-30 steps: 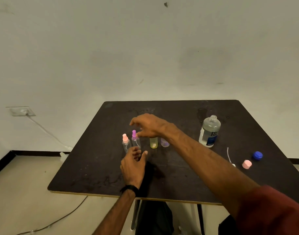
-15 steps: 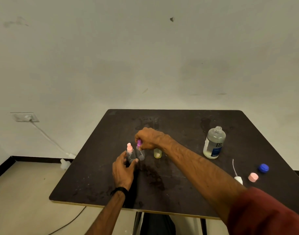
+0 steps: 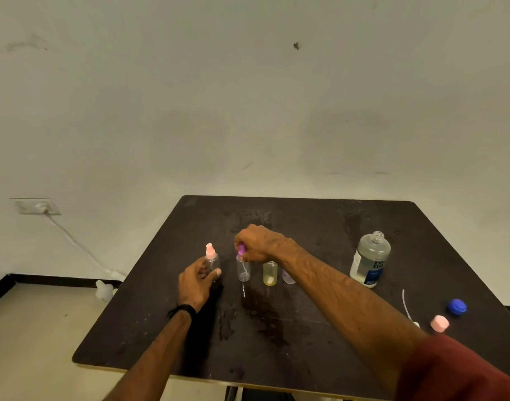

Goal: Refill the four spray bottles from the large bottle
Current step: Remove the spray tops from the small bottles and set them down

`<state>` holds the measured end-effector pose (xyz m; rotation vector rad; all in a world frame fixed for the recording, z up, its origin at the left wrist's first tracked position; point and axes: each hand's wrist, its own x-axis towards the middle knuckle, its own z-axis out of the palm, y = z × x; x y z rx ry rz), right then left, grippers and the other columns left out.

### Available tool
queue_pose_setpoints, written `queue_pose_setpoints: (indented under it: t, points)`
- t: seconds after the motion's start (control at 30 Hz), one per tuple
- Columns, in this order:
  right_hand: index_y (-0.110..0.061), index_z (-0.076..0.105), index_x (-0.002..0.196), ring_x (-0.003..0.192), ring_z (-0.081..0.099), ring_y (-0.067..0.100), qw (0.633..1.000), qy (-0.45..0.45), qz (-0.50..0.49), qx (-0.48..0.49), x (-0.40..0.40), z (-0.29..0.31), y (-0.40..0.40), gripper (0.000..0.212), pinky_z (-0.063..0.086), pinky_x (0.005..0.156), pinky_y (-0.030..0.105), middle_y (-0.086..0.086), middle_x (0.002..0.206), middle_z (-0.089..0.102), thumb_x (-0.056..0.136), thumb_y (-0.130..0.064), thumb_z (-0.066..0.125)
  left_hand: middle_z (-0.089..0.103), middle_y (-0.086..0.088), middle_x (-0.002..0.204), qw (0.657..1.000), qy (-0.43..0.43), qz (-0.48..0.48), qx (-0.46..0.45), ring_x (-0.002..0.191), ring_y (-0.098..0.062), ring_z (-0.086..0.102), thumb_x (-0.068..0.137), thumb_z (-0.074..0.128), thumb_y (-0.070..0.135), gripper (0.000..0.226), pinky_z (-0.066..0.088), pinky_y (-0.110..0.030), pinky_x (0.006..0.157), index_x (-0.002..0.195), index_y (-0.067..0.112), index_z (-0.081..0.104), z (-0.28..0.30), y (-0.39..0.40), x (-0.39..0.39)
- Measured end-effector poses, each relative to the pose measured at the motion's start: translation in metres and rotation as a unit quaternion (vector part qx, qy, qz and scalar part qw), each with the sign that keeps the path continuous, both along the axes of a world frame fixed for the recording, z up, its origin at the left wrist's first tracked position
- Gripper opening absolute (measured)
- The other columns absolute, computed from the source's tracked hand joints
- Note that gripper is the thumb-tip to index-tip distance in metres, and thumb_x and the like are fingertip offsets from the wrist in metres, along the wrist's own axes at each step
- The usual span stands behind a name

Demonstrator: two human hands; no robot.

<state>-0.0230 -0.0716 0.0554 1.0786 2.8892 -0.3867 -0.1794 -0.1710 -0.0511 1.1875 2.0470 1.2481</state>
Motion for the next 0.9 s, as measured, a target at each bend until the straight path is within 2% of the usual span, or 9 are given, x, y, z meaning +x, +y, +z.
queue_pose_setpoints:
  t: [0.1,0.23,0.33,0.43,0.53,0.6,0.67,0.77,0.9]
  points:
    - [-0.011,0.064,0.108,0.099,0.061,0.025,1.000,0.001,-0.001,-0.004,-0.002,-0.001,0.002,0.021,0.053,0.091,0.039,0.011,0.109,0.064,0.089,-0.021,0.067,0.072,-0.009,0.118,1.000,-0.008,-0.010,-0.004,0.096,-0.015,0.064,0.087,0.077,0.014,0.048,0.049,-0.028,0.095,0.132,0.011,0.063,0.004,0.003,-0.002]
    - [-0.012,0.062,0.109,0.098,0.060,0.023,1.000,-0.006,-0.001,-0.016,-0.003,-0.003,0.003,0.023,0.052,0.090,0.036,0.009,0.108,0.063,0.089,-0.022,0.066,0.069,-0.010,0.128,0.999,-0.028,-0.015,-0.002,0.113,-0.023,0.067,0.084,0.079,0.017,0.058,0.048,-0.036,0.104,0.138,0.011,0.058,0.000,0.003,-0.004]
    - [-0.012,0.062,0.107,0.097,0.059,0.022,1.000,-0.007,-0.003,-0.019,-0.002,-0.003,0.003,0.021,0.051,0.088,0.034,0.008,0.107,0.062,0.089,-0.022,0.066,0.061,-0.012,0.139,0.999,-0.039,-0.010,0.004,0.125,-0.026,0.061,0.075,0.087,0.027,0.084,0.047,-0.039,0.107,0.147,0.009,0.048,-0.003,0.002,-0.003]
    - [-0.015,0.061,0.099,0.093,0.059,0.021,1.000,-0.004,-0.004,-0.017,0.000,0.000,0.004,0.013,0.051,0.085,0.033,0.006,0.100,0.061,0.089,-0.021,0.067,0.045,-0.012,0.154,1.000,-0.021,0.013,0.018,0.136,-0.030,0.050,0.067,0.087,0.050,0.112,0.044,-0.046,0.110,0.156,0.012,0.031,0.000,-0.002,0.000]
    - [-0.018,0.060,0.091,0.088,0.060,0.019,1.000,0.001,-0.001,-0.007,0.001,0.006,0.006,0.011,0.050,0.080,0.031,0.002,0.092,0.060,0.088,-0.023,0.069,0.043,-0.008,0.153,0.989,0.059,0.071,0.112,0.139,-0.026,0.040,0.074,0.072,0.070,0.099,0.040,-0.051,0.113,0.151,0.018,0.037,0.009,-0.015,0.007]
    - [-0.016,0.063,0.092,0.087,0.061,0.020,1.000,0.006,0.004,0.005,0.003,0.011,0.005,0.012,0.051,0.080,0.032,0.001,0.089,0.060,0.087,-0.024,0.070,0.052,-0.007,0.141,0.968,0.137,0.093,0.186,0.133,-0.023,0.043,0.079,0.060,0.071,0.083,0.040,-0.048,0.111,0.140,0.015,0.048,0.013,-0.023,0.014]
    - [-0.015,0.066,0.092,0.087,0.062,0.020,1.000,0.013,0.002,0.006,0.006,0.015,0.005,0.012,0.052,0.080,0.033,0.001,0.089,0.062,0.086,-0.024,0.071,0.058,-0.002,0.130,0.953,0.182,0.071,0.233,0.123,-0.019,0.048,0.080,0.061,0.067,0.071,0.044,-0.041,0.104,0.130,0.016,0.055,0.016,-0.027,0.021]
    - [-0.014,0.067,0.094,0.086,0.062,0.020,1.000,0.018,0.005,0.009,0.011,0.027,0.006,0.015,0.053,0.079,0.034,0.003,0.091,0.065,0.086,-0.025,0.072,0.057,0.009,0.122,0.956,0.181,0.003,0.230,0.114,-0.010,0.052,0.081,0.073,0.057,0.061,0.050,-0.033,0.095,0.127,0.022,0.056,0.015,-0.027,0.038]
    - [-0.014,0.070,0.099,0.085,0.062,0.016,0.999,0.050,0.011,-0.016,0.015,0.045,0.003,0.023,0.049,0.073,0.027,-0.002,0.091,0.065,0.083,-0.030,0.075,0.056,0.006,0.136,0.979,0.123,-0.057,0.152,0.129,-0.014,0.051,0.081,0.072,0.061,0.067,0.050,-0.035,0.102,0.137,0.028,0.051,0.009,-0.016,0.061]
